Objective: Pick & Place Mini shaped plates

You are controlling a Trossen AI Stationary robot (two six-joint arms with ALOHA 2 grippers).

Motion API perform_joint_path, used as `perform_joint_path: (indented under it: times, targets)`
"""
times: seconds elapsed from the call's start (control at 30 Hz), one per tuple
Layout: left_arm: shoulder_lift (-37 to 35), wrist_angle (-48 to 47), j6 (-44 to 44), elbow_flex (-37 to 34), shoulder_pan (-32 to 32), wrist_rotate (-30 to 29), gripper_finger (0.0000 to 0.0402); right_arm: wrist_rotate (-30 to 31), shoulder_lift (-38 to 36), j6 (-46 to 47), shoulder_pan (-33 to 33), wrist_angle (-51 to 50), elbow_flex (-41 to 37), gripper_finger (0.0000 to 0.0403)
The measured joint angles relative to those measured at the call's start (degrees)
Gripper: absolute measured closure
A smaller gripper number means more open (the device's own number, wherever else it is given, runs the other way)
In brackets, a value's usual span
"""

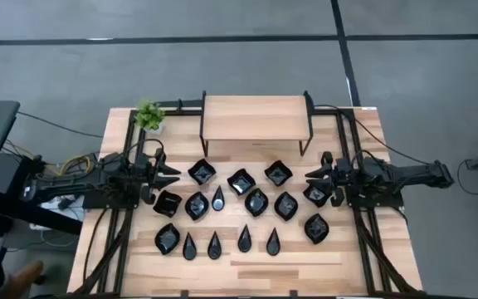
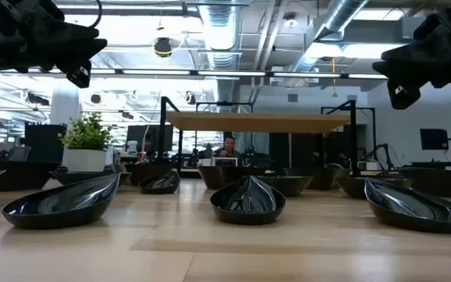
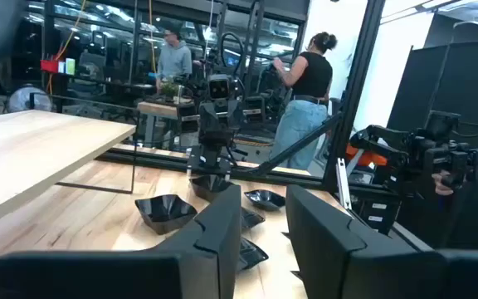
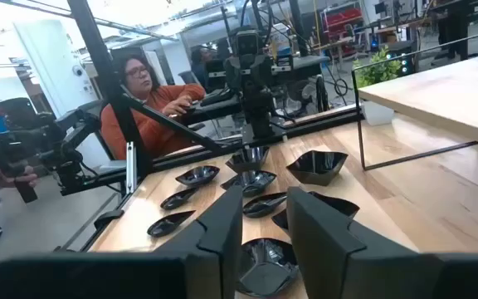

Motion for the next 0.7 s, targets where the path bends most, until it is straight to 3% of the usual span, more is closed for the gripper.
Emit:
perform_joint_path:
  times: [0.7]
  targets:
    - [0.00,0.02,0.02,0.00,0.00,-0.02,0.0302,-0.04,0.05,-0.52,-0.02,-1.28,0.65,0.0310]
